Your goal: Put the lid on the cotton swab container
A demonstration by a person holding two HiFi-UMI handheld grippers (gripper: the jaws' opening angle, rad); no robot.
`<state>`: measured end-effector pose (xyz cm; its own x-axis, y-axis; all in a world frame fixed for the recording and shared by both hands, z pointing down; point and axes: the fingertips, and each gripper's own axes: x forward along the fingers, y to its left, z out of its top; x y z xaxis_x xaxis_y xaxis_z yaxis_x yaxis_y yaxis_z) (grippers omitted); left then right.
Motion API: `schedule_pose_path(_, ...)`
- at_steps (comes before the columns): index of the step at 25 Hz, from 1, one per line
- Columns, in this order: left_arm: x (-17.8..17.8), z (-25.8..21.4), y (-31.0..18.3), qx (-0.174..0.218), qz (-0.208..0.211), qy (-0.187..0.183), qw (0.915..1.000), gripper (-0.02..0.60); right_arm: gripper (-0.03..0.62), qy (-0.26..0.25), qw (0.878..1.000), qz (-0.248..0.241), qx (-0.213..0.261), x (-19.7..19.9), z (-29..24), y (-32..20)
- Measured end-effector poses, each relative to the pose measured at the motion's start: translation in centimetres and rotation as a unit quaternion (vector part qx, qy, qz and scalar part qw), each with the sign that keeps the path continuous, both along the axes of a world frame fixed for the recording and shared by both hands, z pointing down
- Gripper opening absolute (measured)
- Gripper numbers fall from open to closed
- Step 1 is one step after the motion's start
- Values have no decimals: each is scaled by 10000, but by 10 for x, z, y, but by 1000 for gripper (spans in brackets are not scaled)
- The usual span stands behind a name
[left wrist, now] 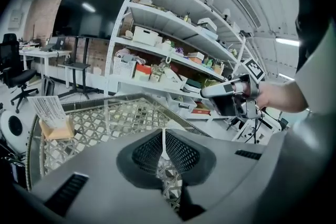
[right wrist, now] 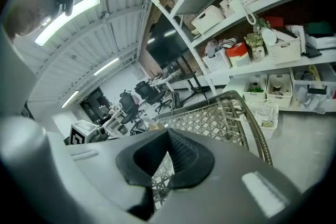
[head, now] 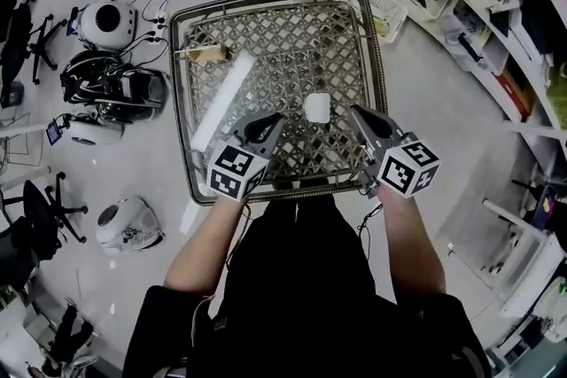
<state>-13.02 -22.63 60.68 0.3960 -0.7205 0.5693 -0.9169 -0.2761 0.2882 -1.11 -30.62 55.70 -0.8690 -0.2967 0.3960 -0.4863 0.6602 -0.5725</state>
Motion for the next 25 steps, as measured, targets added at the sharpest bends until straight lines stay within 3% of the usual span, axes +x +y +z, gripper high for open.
schedule_pose_path(6, 2, 36, -10, -188, 47, -11, 9998, 5, 9, 99, 9996, -101, -249, -5, 33, 1)
schedule_pose_path(16, 26, 97, -23, -491, 487, 70, 9976, 6, 9, 380, 9979, -397, -354, -21, 74, 9)
schedule_pose_path(25, 45, 114, -31, -489, 725, 158, 9960, 5, 9, 554, 9950, -520, -643, -29, 96, 18)
